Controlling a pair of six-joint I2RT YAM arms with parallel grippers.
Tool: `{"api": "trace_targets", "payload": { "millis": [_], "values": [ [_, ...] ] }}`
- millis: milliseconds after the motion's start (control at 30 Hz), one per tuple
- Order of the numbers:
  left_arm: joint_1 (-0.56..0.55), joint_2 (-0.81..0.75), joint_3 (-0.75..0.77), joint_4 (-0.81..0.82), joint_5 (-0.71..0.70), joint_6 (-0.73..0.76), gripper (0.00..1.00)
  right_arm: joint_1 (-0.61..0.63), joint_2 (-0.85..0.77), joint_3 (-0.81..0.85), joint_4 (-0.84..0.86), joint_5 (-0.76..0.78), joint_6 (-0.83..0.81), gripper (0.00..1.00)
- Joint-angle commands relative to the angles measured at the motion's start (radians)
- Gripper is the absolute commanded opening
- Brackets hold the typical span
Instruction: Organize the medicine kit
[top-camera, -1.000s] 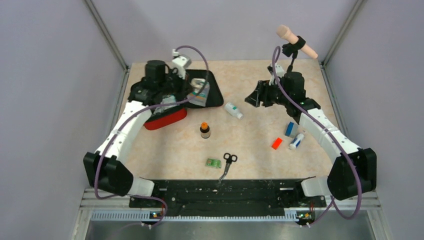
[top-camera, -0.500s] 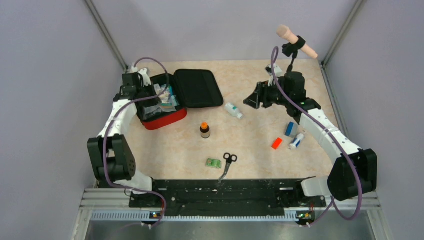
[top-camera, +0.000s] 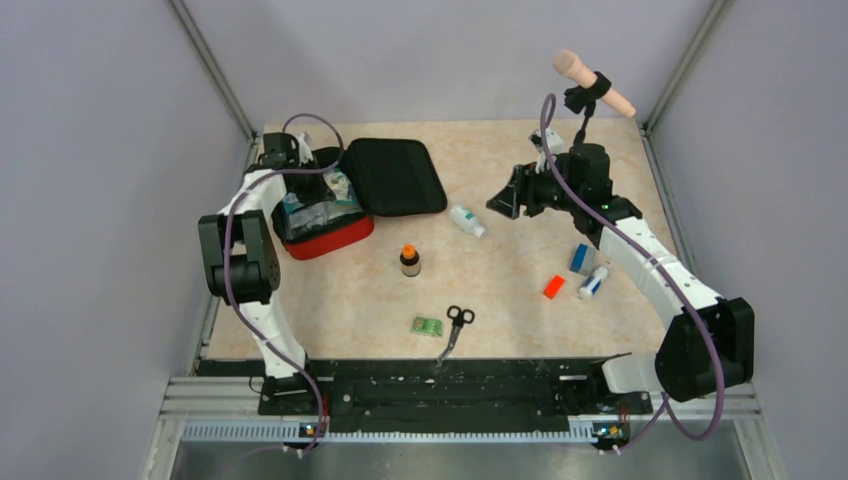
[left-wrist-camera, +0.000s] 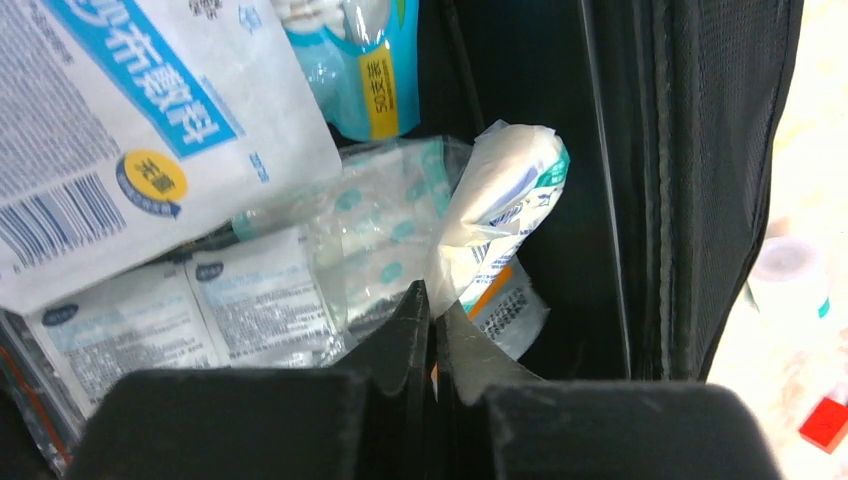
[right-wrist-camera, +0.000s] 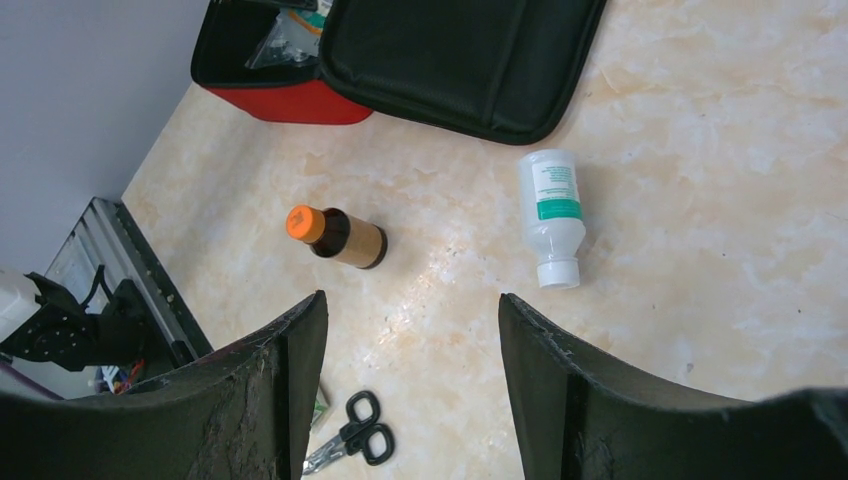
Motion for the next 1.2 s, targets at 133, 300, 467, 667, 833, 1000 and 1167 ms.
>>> {"api": "trace_targets", "payload": {
  "millis": [133,300,467,667,833,1000,1167],
  "values": [
    [0.005,0.06,0.111,-0.023,-0.034,-0.004,0.37,0.003,-0.021,-0.005,0.017,-0.007,-0.025,0.63],
    [0.005,-0.006,0.104,-0.044,-0.106,0.028,0.5,0.003,-0.014,-0.003,0.017,-0.006,-0.026,0.63],
    [0.005,-0.175,0.042,-0.014,-0.146,0.068,0.59,0.002,-0.014,-0.005,0.004,0.011,-0.063,0.64],
    [0.003,-0.45,-0.107,0.105,-0.188,0.139,0.63,0.004,-0.027,-0.012,-0.024,0.058,-0.15,0.68],
    [0.003,-0.649,-0.214,0.163,-0.189,0.219,0.98,0.003,-0.026,0.01,-0.078,0.068,-0.211,0.69],
    [0.003,-0.706,-0.258,0.103,0.016,0.273,0.99,0.002,-0.019,0.04,-0.189,0.125,-0.311,0.79],
    [-0.004,-0.731,-0.301,0.046,0.28,0.353,0.99,0.002,-0.025,0.038,-0.255,0.187,-0.371,0.89]
  ]
}}
